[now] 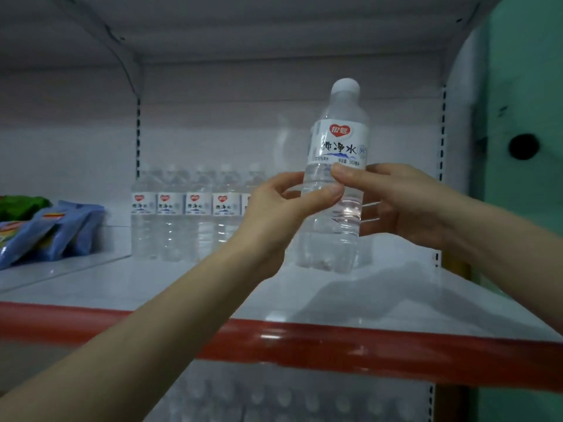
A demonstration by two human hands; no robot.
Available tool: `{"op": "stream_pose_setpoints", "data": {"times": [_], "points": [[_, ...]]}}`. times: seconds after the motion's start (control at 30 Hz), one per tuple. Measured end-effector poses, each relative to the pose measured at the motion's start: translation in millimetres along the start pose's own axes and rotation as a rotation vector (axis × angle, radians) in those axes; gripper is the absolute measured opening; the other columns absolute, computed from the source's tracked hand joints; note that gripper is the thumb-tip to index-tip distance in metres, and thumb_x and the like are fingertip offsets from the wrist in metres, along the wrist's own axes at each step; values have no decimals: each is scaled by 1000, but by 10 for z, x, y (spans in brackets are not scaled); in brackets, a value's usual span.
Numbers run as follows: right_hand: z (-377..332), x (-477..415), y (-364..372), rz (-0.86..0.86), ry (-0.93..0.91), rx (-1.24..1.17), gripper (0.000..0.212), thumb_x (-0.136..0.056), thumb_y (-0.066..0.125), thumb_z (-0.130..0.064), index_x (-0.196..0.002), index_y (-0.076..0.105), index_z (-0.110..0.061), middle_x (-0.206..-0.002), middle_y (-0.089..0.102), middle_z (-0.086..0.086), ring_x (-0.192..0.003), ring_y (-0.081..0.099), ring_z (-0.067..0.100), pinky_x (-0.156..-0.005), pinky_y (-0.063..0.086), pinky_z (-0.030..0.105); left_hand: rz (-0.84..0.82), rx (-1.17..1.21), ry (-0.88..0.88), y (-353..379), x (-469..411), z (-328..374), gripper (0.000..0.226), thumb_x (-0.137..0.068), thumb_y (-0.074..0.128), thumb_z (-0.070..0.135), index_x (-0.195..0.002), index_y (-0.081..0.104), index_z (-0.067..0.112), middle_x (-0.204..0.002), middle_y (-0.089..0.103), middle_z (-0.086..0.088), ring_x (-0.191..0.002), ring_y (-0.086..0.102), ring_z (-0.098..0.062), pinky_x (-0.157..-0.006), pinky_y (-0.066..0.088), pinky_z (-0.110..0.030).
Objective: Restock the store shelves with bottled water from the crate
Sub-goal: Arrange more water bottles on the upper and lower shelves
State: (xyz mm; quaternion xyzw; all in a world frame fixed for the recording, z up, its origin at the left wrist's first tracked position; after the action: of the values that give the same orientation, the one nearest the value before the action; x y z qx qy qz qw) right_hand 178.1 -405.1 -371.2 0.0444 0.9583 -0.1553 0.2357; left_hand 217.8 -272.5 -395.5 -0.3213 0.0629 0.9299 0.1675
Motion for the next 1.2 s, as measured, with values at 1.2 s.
{"op": "stream_pose_setpoints", "data": {"times": [1.2], "points": [[1695,-1319,-1321,105,238,271,47,-85,67,-18,-127,46,-12,-119,59,5,-90,57,16,-69,48,29,-87,-845,-372,1193,-1443,-1628,29,-88,63,28,-72,51,7,-63,59,-5,-43,57,-10,-44,47,-20]]}}
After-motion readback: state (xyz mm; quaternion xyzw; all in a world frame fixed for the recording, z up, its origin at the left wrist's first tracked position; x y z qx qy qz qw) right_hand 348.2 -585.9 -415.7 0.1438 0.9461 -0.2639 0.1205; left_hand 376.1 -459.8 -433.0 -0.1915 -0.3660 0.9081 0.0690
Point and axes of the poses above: each hand's wrist, its own x-axis away from the middle knuckle, its own y-axis out of the palm, z = x × y, the point moved 5 cm from there along -x, towards the middle knuckle
